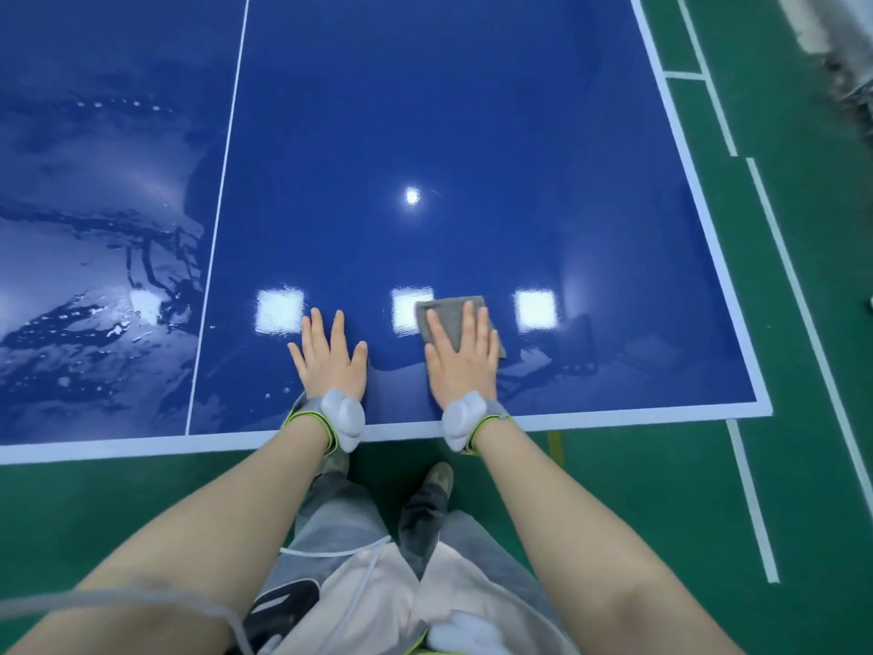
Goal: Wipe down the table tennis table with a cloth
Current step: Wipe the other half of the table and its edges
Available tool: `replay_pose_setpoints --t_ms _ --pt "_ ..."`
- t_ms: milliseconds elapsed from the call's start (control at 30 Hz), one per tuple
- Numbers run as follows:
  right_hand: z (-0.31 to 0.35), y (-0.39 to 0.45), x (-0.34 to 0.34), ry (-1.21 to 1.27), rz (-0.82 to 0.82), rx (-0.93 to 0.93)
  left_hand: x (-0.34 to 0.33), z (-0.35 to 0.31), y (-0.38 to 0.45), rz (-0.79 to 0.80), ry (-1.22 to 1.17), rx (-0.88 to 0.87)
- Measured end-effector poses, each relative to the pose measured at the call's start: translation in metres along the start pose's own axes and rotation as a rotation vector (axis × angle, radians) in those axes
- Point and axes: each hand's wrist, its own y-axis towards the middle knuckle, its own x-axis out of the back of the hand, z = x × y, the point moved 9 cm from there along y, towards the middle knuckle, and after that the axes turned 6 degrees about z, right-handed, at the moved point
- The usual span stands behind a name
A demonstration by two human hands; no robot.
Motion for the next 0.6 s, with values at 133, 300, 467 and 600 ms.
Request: replay_pose_setpoints --t_ms 133,300,467,600 --pt "0.014 -0.015 -0.008 -0.018 0.013 0.164 -0.006 -0.004 -0.009 0.003 0.009 -0.017" --pt "-0.044 -0.015 0.002 0.059 -0.036 0.099 -0.015 -0.006 -0.025 -0.012 0.01 -0.03" --pt "-0.098 -0.023 0.009 0.09 -0.005 -0.078 -0.024 -0.007 -0.034 -0.03 0.028 0.001" --pt "-0.08 -0.037 -0.001 0.063 0.025 -0.036 -0.027 -0.017 -0.037 -0.044 0.001 0.072"
